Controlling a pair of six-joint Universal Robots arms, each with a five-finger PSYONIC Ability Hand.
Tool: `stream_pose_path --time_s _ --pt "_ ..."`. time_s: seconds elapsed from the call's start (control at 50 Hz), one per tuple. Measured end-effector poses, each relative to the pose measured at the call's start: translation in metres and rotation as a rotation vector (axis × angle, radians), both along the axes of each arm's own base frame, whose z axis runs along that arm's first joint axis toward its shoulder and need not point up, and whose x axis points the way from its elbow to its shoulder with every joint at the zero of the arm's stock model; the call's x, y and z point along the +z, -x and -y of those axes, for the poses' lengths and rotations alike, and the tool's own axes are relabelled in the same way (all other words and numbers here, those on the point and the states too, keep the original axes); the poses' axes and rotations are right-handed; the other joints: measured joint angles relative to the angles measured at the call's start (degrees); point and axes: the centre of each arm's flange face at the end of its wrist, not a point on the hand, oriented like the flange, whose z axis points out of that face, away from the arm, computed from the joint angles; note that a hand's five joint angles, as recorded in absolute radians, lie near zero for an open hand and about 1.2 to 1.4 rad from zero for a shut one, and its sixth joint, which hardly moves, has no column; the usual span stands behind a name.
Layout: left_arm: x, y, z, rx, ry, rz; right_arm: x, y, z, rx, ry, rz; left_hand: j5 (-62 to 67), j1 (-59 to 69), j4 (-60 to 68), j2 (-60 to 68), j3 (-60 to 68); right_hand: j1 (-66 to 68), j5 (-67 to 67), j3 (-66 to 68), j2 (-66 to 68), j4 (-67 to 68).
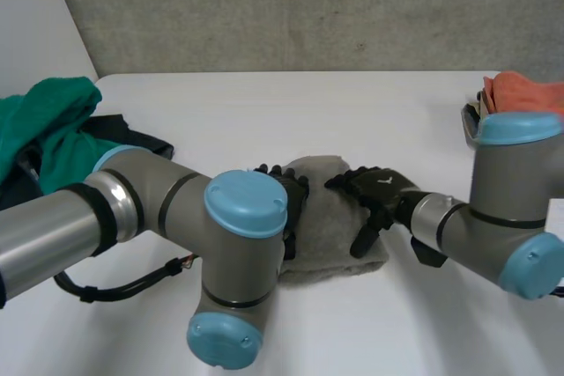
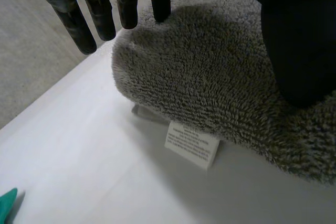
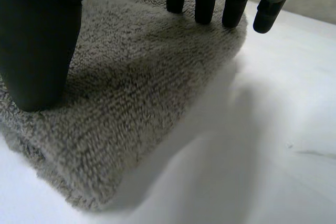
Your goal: Fold the laundry.
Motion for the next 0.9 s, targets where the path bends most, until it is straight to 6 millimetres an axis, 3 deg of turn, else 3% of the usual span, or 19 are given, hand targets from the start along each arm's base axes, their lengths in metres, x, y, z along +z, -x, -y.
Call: stream_pose_path --time_s 0.14,0.2,0.34,0.4,0.42,0.44,0.46,0.52,0.54,0.6,0.9 --pt "0.002 -0.004 0.001 -0.014 -0.002 0.009 -0.003 -0.001 0.002 0.01 0.094 -0.114 0.0 0.0 -0.01 0.0 0.0 -0.01 0.0 0.0 0.0 0.0" --pt "0.015 -0.003 0.005 -0.014 0.017 -0.015 0.004 0.002 0.004 -0.003 0.171 -0.187 -0.01 0.0 0.0 0.0 0.0 -0.01 -0.01 0.0 0.0 0.0" --pt "0.086 -0.004 0.015 -0.091 0.122 -0.172 0.038 -0.001 -0.019 0.009 0.345 -0.193 -0.16 0.0 0.0 0.0 0.0 0.0 -0.02 0.0 0.0 0.0" --pt "0.114 -0.005 0.018 -0.152 0.159 -0.231 0.042 -0.003 -0.037 0.032 0.395 -0.173 -0.16 0.0 0.0 0.0 0.0 -0.01 -0.03 0.0 0.0 0.0" --pt "0.114 -0.005 0.018 -0.152 0.159 -0.231 0.042 -0.003 -0.037 0.032 0.395 -0.173 -0.16 0.0 0.0 0.0 0.0 -0.01 -0.03 0.0 0.0 0.0" --pt "0.131 -0.005 0.017 -0.221 0.175 -0.269 0.038 -0.005 -0.056 0.063 0.424 -0.164 -0.16 0.0 0.0 0.0 0.0 -0.01 -0.03 0.0 0.0 0.0" --pt "0.135 -0.005 0.017 -0.249 0.176 -0.28 0.034 -0.006 -0.063 0.077 0.433 -0.163 -0.16 0.0 0.0 0.0 0.0 -0.01 -0.02 0.0 0.0 0.0" --pt "0.143 -0.004 0.013 -0.319 0.164 -0.299 0.027 -0.009 -0.076 0.102 0.448 -0.162 -0.16 0.0 0.0 0.0 0.0 -0.01 -0.03 0.0 0.0 0.0" --pt "0.147 -0.003 0.009 -0.389 0.138 -0.313 0.017 -0.011 -0.089 0.129 0.461 -0.165 -0.16 0.0 0.0 0.0 0.0 -0.01 -0.03 0.0 0.0 0.0" --pt "0.149 -0.001 0.0 -0.491 0.077 -0.328 0.0 -0.013 -0.099 0.147 0.477 -0.175 -0.16 0.0 0.0 0.0 0.0 0.0 -0.04 0.0 0.0 0.0" --pt "0.143 0.001 -0.008 -0.557 0.005 -0.334 -0.04 -0.027 -0.074 0.104 0.551 -0.162 -0.16 0.0 0.0 0.0 0.0 -0.01 -0.08 0.0 0.0 0.0"
